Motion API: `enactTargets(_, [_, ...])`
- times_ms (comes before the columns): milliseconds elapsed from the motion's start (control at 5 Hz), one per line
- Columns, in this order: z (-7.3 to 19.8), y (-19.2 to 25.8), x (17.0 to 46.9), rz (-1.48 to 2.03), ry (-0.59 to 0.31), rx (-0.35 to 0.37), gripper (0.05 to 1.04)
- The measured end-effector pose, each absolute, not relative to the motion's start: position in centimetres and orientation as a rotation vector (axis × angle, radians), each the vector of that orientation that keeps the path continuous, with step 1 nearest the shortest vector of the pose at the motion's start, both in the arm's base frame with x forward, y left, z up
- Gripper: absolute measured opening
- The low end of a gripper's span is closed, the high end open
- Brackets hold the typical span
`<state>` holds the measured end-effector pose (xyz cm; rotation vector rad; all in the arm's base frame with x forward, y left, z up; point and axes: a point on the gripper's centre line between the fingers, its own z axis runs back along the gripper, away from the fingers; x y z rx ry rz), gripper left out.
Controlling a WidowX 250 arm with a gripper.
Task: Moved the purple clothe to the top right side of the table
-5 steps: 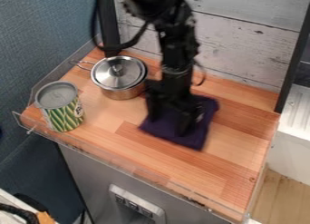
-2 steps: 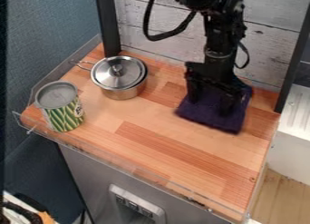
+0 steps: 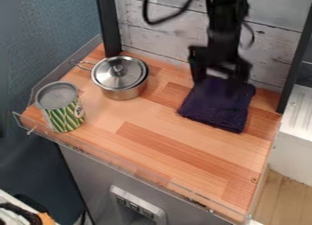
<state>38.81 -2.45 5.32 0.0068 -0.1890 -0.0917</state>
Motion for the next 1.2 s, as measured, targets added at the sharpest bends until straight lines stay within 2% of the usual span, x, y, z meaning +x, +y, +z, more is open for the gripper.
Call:
enactTargets(200, [7.2, -1.7, 38.6, -0.069, -0.207, -0.009, 1.001])
enactTargets(400, [7.2, -0.6, 38.2, -0.067, -0.179, 0.008, 1.001])
enactTargets(1200, [7.2, -0.4, 38.3, -0.063, -0.179, 0.009, 1.001])
